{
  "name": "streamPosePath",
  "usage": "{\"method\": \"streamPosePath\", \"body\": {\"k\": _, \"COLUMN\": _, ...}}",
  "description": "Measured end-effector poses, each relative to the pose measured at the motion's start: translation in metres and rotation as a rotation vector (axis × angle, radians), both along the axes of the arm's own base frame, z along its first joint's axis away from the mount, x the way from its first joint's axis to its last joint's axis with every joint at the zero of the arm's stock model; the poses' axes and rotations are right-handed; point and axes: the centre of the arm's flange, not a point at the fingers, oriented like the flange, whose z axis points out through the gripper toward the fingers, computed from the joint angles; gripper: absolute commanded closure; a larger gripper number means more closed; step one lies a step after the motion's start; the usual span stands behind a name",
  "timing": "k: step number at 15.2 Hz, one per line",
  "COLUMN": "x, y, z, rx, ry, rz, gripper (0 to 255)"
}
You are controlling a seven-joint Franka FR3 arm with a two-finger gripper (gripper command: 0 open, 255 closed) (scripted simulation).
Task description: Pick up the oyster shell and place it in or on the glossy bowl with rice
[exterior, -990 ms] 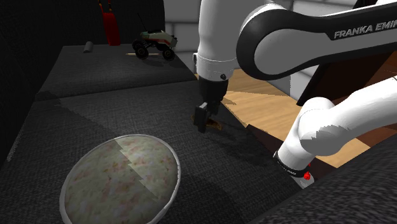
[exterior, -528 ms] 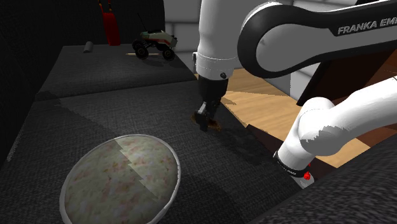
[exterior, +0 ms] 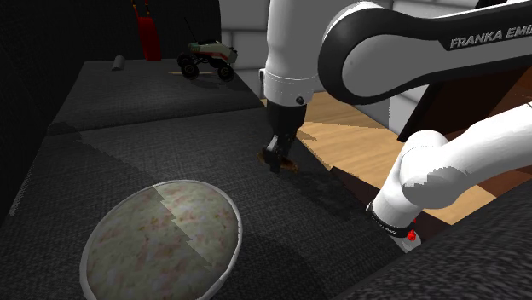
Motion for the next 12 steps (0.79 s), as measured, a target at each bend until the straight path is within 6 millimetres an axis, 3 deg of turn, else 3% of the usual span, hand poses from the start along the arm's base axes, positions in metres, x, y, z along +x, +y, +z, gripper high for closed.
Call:
{"method": "streamPosePath", "body": {"k": 4, "x": 0.0, "y": 0.001, "z": 0.01, "rx": -0.001, "ry": 0.003, "rz": -0.001, "gripper": 255}}
{"method": "streamPosePath", "body": {"k": 12, "x": 0.001, "y": 0.001, "z": 0.054, "rx": -0.001, "ry": 0.003, "rz": -0.001, "gripper": 255}}
